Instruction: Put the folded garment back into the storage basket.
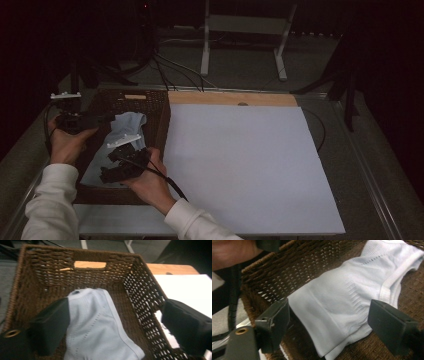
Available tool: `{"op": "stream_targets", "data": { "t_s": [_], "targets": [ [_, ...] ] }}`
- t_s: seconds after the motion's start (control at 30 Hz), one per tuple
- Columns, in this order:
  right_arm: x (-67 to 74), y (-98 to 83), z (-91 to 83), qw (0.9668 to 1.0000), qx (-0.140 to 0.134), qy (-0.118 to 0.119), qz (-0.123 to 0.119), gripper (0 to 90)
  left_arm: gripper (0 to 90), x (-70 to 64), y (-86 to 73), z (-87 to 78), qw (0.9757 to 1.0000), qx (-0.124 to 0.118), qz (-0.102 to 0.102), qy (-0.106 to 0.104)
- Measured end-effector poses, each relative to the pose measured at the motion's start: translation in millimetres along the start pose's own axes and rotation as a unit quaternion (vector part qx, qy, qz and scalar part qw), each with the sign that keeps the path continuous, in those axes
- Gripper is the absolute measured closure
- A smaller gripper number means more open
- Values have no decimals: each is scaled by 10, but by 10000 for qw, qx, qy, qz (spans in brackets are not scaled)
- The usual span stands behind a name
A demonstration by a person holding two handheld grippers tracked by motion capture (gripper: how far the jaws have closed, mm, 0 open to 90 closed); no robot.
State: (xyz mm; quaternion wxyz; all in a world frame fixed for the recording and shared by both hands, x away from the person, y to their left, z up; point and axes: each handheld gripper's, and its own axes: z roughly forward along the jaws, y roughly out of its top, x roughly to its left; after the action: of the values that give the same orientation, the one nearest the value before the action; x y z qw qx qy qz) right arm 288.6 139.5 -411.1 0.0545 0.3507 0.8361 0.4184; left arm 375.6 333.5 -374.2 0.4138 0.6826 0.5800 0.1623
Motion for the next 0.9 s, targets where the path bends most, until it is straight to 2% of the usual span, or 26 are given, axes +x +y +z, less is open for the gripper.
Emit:
{"op": "stream_targets", "data": {
  "t_s": [0.07, 0.23, 0.4, 0.63, 0.9],
  "targets": [
    [-12, -6, -8, 10000, -46, 68, 21, 157, 60, -9, 2, 4, 10000, -26, -3, 34],
    [-36, -19, -14, 9998, -140, 148, 28, 137, 7, -12, 0, -1, 10000, -46, 44, -46],
    [-53, -23, -27, 9996, -184, 208, 44, 116, 4, -28, -3, -11, 9997, -66, 152, -191],
    [-84, -32, -82, 9989, -417, 211, -54, 78, 2, -58, 0, -9, 9992, -109, 230, -311],
    [-124, -35, -146, 9979, -578, 241, -179, 40, 2, -92, -1, -9, 9988, -169, 323, -328]
  ]
}}
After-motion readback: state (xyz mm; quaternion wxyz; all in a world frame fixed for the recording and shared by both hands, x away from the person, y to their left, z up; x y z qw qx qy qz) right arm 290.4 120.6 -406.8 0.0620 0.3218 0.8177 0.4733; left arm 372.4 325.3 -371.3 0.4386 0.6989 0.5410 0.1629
